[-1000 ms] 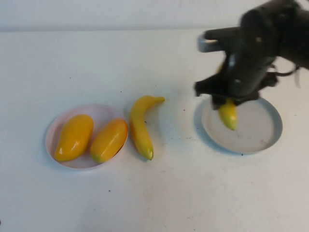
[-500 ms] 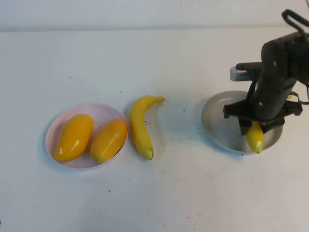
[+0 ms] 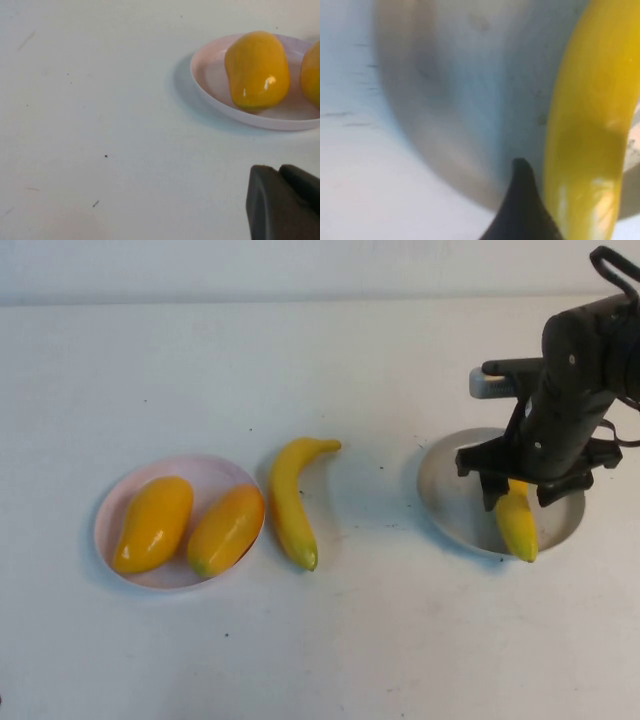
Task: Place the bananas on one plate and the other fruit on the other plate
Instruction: Put another type of fruit in the right plate
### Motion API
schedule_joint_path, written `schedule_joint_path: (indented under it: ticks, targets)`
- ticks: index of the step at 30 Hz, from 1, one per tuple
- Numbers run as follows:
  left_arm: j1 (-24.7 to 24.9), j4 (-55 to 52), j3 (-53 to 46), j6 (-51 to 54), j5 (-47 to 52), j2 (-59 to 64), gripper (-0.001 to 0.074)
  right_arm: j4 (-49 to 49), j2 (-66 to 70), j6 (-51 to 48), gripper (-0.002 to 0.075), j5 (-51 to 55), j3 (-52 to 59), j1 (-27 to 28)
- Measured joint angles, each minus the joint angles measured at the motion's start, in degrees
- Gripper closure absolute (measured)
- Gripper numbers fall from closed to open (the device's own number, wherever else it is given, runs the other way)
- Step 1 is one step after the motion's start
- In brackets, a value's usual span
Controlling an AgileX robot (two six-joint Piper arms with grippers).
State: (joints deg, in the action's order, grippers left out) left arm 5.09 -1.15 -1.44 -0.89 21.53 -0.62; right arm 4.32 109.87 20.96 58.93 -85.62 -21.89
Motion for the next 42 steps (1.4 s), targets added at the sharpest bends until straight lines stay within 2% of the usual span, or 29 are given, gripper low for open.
schedule_joint_path:
  ticks: [5,10,16,28,38,42]
  targets:
    - [0.00,0.00,0.00,0.00,0.00,0.00,0.0738,-3.62,-2.64,-7.57,0.0281,1.30,-3.20,-4.44]
    - [0.00,0.00,0.00,0.00,0.00,0.00,0.0738,-11.16,-2.12,-19.75,0.0284,-0.01,-5.62,-12.83]
    - [0.00,0.00,0.00,0.00,0.00,0.00,0.0738,-13.26,3.28,-24.77,0.0286,-1.30,-10.36,-19.13]
    - [0.00,0.00,0.00,0.00,0.00,0.00,0.0738,-13.16,14.74,-25.25,0.0267,0.75,-21.06,-20.02]
    - [0.00,0.00,0.00,0.00,0.00,0.00,0.0738,-13.16,16.56,-25.25,0.0268,-2.93,-21.58,-20.02]
    - [0.00,0.00,0.00,0.00,0.00,0.00,0.0738,-13.16,16.80,-25.25,0.0295,-4.22,-21.68,-20.02]
